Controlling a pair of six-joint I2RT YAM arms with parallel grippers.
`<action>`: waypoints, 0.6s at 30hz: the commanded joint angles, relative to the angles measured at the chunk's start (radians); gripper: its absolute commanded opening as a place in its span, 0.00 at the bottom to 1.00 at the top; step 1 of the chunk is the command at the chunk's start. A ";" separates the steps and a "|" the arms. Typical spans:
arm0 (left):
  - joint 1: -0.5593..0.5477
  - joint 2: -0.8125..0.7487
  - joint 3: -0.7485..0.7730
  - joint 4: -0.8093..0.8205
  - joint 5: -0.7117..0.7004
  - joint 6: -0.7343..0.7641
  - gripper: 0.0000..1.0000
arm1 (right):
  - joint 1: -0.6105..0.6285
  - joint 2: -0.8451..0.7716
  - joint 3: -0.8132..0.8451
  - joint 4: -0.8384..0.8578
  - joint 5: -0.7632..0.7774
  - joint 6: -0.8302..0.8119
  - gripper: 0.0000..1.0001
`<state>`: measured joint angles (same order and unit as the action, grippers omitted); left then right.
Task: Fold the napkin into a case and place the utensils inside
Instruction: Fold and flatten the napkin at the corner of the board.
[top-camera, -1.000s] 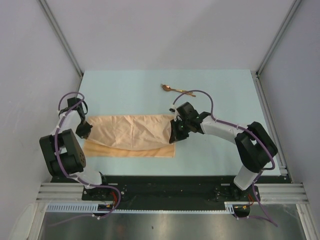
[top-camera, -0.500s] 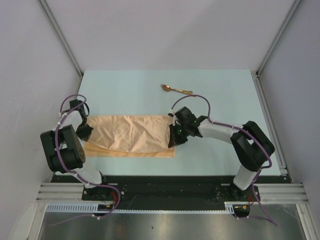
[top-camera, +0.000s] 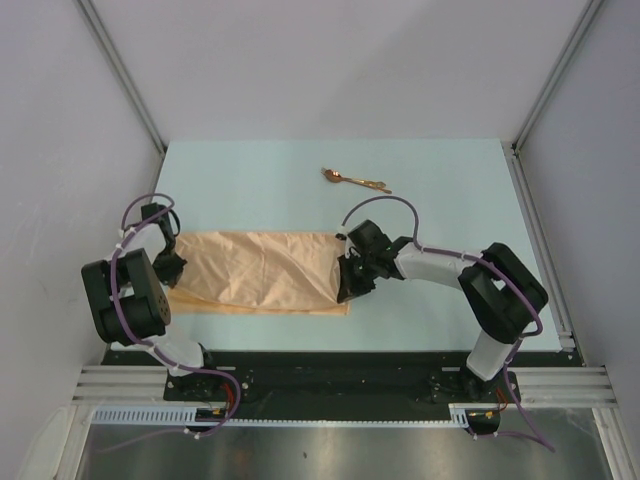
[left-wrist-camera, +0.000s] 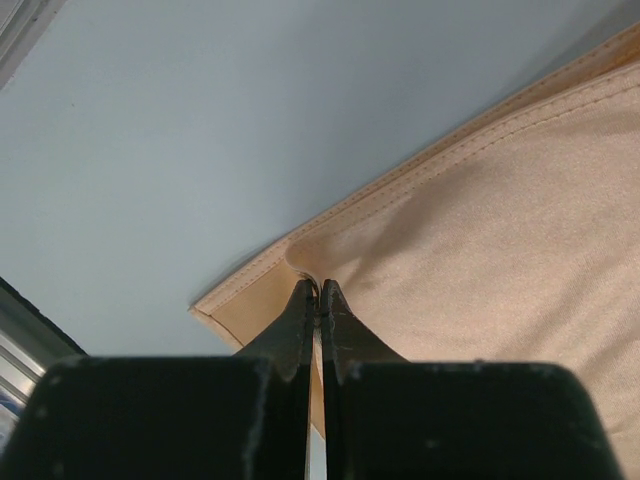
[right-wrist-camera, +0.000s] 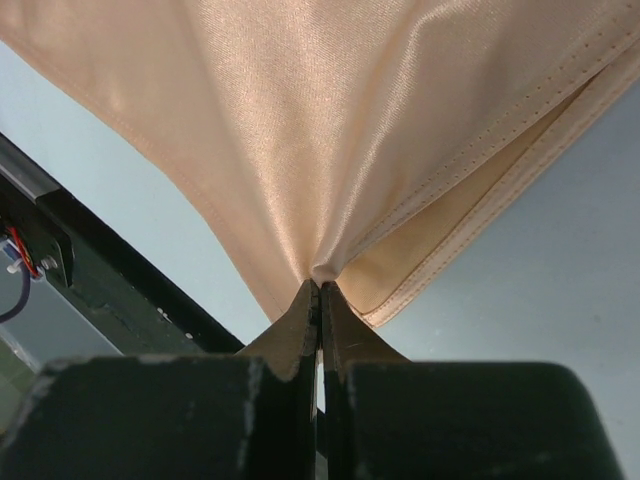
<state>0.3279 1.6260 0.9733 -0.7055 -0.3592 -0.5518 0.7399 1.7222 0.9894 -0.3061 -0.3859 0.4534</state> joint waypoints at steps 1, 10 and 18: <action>0.020 -0.031 -0.013 -0.012 -0.043 -0.014 0.00 | 0.018 -0.018 -0.017 0.025 -0.005 0.018 0.00; 0.020 0.003 -0.025 0.012 0.011 -0.020 0.00 | 0.010 0.011 -0.009 0.038 0.016 0.010 0.00; 0.020 0.008 -0.039 0.012 -0.001 -0.028 0.00 | -0.005 0.016 -0.001 0.025 0.019 -0.001 0.00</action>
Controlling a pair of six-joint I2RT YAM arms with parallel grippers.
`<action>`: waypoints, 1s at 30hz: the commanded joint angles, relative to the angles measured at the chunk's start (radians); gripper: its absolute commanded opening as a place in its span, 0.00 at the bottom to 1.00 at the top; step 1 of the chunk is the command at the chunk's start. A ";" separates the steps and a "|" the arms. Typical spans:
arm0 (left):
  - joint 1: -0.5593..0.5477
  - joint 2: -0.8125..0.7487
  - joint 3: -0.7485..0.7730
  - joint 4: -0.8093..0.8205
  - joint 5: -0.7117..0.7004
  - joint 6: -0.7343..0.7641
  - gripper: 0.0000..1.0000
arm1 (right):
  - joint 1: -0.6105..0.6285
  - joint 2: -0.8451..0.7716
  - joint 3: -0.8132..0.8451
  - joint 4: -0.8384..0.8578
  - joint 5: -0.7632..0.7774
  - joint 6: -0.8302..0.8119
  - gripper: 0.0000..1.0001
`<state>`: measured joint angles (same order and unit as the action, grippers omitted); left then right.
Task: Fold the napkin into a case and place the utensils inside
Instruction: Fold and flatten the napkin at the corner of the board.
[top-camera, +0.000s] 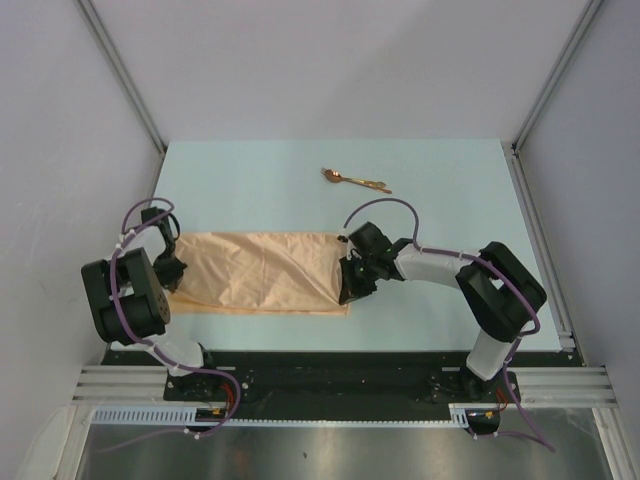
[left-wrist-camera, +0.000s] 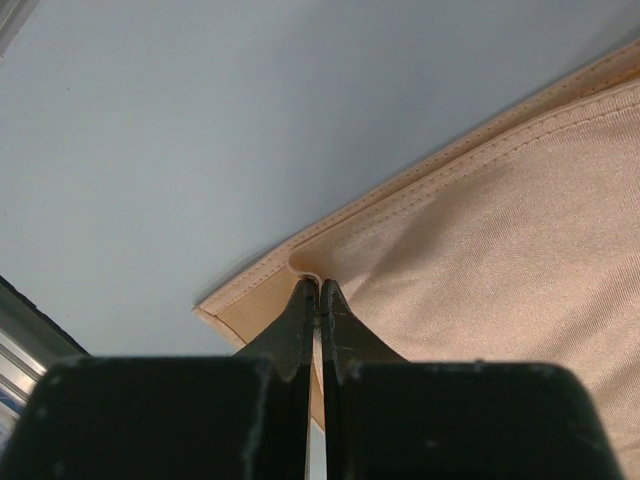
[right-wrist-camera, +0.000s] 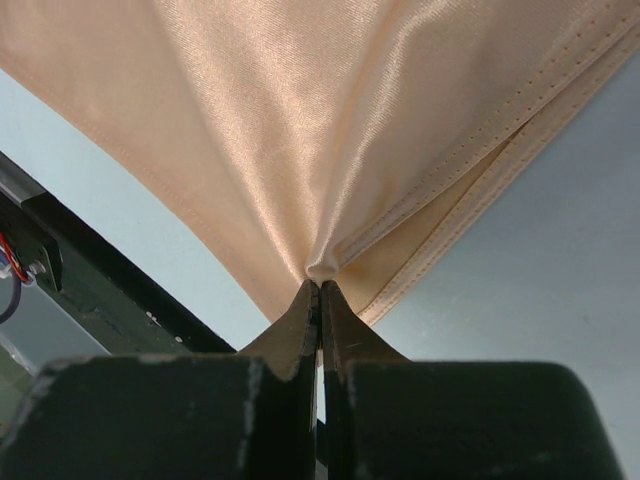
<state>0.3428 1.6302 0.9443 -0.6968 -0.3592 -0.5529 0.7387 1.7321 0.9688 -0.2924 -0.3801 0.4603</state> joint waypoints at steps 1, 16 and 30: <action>0.007 -0.001 -0.015 0.003 -0.003 -0.030 0.00 | -0.005 0.004 0.019 0.012 0.012 -0.006 0.00; 0.025 -0.160 0.004 -0.041 -0.012 -0.054 0.52 | 0.005 0.009 0.076 -0.017 -0.002 -0.015 0.30; 0.012 -0.419 -0.140 0.081 0.469 0.039 0.45 | 0.017 -0.100 0.157 -0.221 0.132 -0.124 0.75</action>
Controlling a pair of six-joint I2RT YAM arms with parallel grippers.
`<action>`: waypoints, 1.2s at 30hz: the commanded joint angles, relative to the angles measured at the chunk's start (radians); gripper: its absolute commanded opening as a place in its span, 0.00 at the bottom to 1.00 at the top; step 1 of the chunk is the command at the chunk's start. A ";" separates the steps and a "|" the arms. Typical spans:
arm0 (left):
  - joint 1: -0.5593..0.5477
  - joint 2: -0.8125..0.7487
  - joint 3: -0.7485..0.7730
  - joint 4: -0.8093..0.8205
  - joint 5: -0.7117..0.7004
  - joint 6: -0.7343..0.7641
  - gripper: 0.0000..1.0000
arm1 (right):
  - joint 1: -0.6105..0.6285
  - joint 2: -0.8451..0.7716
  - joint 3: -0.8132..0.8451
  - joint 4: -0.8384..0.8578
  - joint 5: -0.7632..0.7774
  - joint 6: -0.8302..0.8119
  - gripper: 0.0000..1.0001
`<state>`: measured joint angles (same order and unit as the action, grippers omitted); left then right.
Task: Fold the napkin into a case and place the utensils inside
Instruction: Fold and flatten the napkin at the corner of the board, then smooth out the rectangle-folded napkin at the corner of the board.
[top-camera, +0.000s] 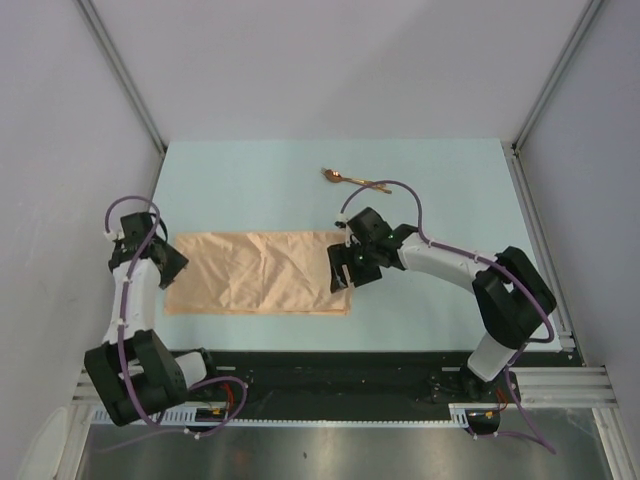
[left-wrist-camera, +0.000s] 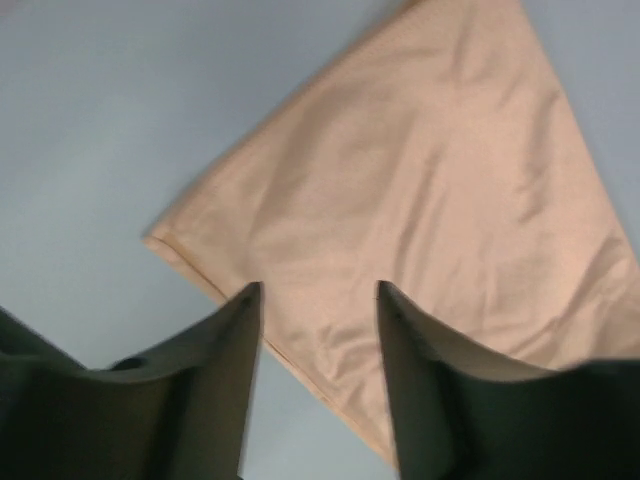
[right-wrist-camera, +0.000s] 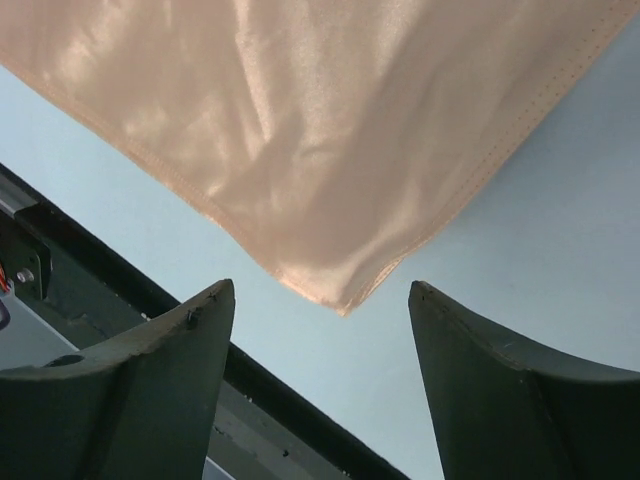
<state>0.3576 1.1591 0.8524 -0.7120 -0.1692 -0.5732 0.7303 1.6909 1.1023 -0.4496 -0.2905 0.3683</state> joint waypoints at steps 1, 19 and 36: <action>-0.005 0.072 -0.056 0.106 0.292 0.068 0.38 | 0.026 -0.057 0.021 -0.049 0.031 -0.026 0.75; 0.132 0.260 -0.059 0.065 0.174 0.113 0.12 | 0.000 0.062 -0.153 0.189 -0.248 0.035 0.29; 0.236 0.120 -0.032 -0.058 0.066 0.056 0.50 | -0.028 -0.042 -0.177 0.267 -0.280 0.015 0.44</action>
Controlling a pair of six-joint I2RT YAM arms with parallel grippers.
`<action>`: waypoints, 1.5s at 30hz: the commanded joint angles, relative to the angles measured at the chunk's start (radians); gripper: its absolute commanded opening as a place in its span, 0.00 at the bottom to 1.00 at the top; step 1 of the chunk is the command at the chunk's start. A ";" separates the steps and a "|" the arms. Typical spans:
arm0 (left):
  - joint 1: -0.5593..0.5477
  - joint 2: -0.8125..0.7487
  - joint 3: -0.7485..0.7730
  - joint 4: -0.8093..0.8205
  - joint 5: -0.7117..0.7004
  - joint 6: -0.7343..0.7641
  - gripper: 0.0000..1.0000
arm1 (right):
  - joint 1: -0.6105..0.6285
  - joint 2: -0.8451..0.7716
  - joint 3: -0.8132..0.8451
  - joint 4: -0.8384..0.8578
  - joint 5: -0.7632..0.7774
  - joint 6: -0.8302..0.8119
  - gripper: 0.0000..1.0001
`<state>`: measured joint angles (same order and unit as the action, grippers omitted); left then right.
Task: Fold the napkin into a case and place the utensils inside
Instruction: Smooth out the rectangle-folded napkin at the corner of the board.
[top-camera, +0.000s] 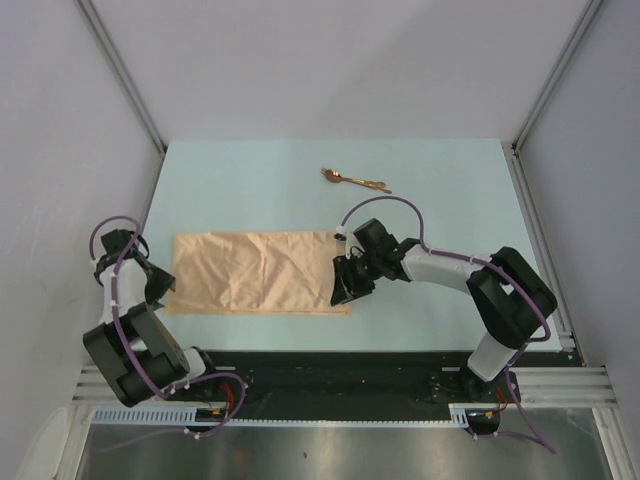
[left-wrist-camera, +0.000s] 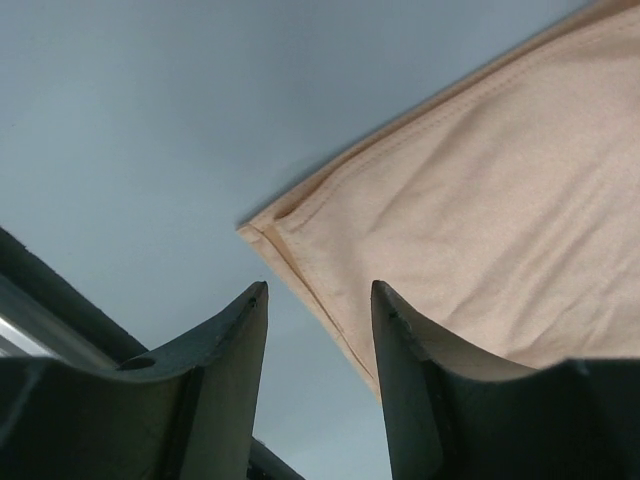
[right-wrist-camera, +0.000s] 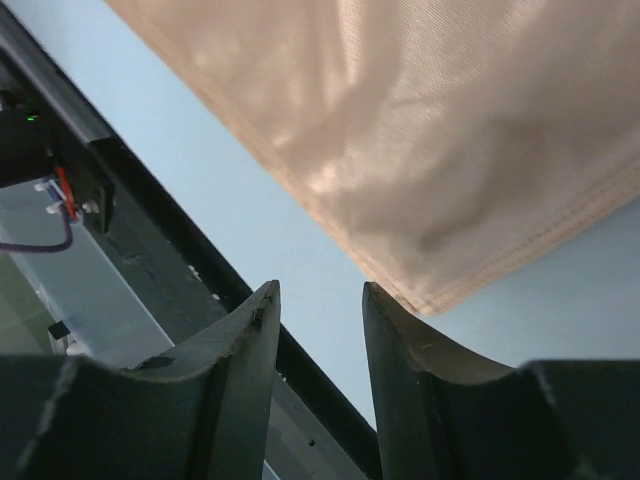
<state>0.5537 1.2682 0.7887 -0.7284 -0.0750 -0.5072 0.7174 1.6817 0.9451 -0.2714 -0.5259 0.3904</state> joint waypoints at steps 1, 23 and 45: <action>0.040 0.026 0.033 -0.039 -0.029 -0.008 0.50 | -0.027 -0.031 -0.019 0.086 -0.054 -0.013 0.45; 0.054 0.169 0.020 0.047 -0.006 0.038 0.24 | -0.118 -0.082 -0.046 0.118 -0.131 0.010 0.46; 0.048 0.114 -0.066 0.119 0.040 -0.074 0.00 | -0.095 -0.070 -0.028 0.092 -0.137 0.024 0.45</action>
<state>0.5987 1.4044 0.7643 -0.6739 -0.0711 -0.5346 0.6033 1.6302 0.8974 -0.1741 -0.6449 0.4038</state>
